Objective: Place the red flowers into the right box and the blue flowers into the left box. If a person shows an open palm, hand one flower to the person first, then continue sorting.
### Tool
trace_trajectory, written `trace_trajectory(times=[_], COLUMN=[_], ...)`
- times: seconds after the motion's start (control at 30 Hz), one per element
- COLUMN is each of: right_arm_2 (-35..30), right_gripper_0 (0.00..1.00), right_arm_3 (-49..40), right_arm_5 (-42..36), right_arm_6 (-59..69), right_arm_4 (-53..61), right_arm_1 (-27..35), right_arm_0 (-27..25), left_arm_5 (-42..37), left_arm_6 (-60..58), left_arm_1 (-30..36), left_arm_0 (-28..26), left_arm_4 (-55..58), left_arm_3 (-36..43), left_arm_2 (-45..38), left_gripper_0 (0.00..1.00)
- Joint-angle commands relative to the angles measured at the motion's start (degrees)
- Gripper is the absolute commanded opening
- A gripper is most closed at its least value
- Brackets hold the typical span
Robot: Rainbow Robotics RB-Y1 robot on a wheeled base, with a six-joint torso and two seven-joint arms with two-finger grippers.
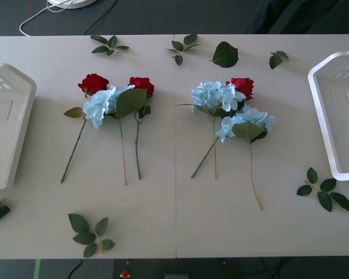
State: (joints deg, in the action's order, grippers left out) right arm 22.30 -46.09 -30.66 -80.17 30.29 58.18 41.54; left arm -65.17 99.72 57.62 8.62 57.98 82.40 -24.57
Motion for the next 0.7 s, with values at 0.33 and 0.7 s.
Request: trace_trajectory(times=[0.33,0.7], right_arm_2=[-2.5,-23.0], right_gripper_0=[1.00,1.00], right_arm_3=[-13.7,-47.3], right_arm_5=[-3.9,-16.7], right_arm_6=[2.7,4.1], right_arm_4=[10.7,21.5], right_arm_1=[4.0,7.4], right_arm_0=[-5.7,-31.2], left_arm_5=[22.3,27.1], left_arm_6=[6.1,16.0], left_arm_1=[-11.1,-11.1], left_arm_0=[-1.5,-1.5], left_arm_4=[-8.8,-2.0], left_arm_3=[-9.4,-12.6], left_arm_2=[2.0,1.8], left_gripper_0=[0.00,0.19])
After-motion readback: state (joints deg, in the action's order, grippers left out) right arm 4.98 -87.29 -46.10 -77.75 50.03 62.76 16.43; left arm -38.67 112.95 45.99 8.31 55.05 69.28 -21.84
